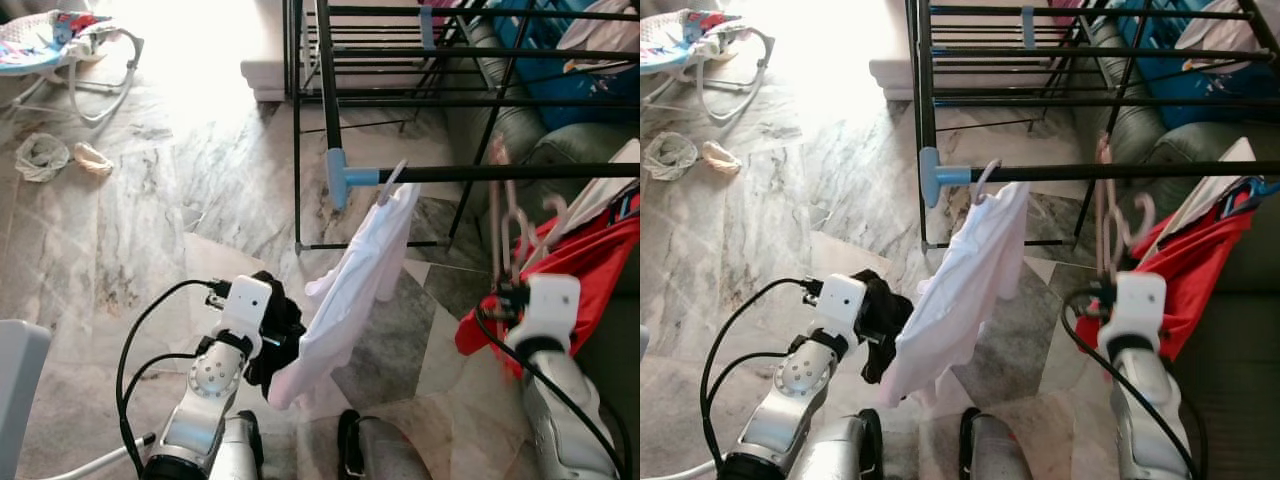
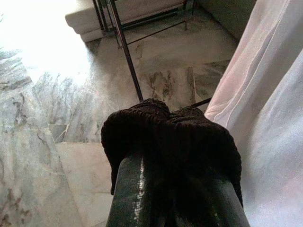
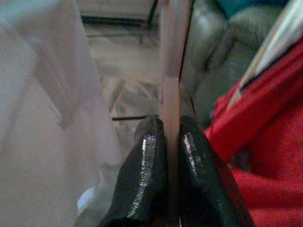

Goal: Hang hanger

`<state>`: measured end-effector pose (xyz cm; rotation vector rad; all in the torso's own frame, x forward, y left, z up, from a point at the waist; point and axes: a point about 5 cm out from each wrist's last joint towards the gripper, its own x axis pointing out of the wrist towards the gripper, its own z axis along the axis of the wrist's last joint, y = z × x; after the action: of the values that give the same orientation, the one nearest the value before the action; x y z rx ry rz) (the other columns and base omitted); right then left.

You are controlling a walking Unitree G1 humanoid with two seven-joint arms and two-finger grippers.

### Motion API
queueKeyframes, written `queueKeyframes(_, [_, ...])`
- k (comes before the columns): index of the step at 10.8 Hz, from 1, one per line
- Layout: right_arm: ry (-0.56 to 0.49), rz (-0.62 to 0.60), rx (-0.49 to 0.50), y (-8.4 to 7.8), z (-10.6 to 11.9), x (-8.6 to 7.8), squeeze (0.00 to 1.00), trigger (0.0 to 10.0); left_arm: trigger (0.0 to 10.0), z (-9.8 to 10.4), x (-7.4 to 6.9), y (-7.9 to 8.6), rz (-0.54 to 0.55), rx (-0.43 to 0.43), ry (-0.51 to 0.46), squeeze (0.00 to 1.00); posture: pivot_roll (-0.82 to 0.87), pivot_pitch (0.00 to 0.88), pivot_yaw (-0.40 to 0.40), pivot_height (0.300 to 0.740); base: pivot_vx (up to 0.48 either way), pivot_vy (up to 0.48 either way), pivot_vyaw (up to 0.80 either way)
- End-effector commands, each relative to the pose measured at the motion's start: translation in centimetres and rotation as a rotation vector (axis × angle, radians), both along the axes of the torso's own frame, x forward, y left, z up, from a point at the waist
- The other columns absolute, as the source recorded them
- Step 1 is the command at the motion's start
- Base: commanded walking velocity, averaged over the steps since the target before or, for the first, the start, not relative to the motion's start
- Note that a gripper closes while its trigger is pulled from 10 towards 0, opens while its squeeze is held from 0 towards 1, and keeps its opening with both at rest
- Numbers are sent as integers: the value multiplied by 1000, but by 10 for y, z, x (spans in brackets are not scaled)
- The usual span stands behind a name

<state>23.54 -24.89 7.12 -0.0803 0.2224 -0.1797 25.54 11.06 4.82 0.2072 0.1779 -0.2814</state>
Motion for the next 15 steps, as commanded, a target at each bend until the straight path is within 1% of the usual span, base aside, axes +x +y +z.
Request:
queueKeyframes(1, [11,-45,6,-8,-5,-5,0,1765,10000,4,1,-1,2,-1,-27,0,-16,190,-37,740,0,0,0])
queueKeyframes(2, [9,-52,25,-6,-7,-1,0,10000,10000,5,1,-2,3,-1,-34,0,-13,189,-39,740,0,0,0])
queueKeyframes(3, [22,-41,51,-1,-9,4,0,10000,10000,5,1,-2,4,-1,-38,0,-10,188,-39,740,-251,0,0])
queueKeyframes(5, [68,-15,51,8,-16,13,0,10000,10000,5,0,-1,13,2,-38,0,-1,186,-41,740,-315,0,0])
queueKeyframes(7, [57,17,79,15,-16,16,0,10000,10000,5,1,-1,14,3,-38,0,-2,187,-39,740,-315,0,0])
queueKeyframes(10, [45,7,81,15,-14,19,0,10000,10000,4,1,-2,5,4,-35,0,-5,188,-39,740,-308,0,0])
queueKeyframes(11, [35,3,59,14,-11,20,0,10000,10000,4,1,-2,4,5,-34,0,-5,188,-39,740,-300,0,0])
queueKeyframes(13, [49,24,54,17,-12,21,0,10000,10000,4,2,-2,3,6,-33,0,-3,186,-40,740,-292,0,0])
queueKeyframes(14, [46,25,-17,18,-11,23,0,10000,10000,4,1,-3,0,5,-32,0,-3,186,-41,740,-281,0,0])
queueKeyframes(15, [31,30,-14,20,-11,25,0,10000,10000,4,1,-3,-2,4,-31,0,-3,185,-42,740,-277,0,0])
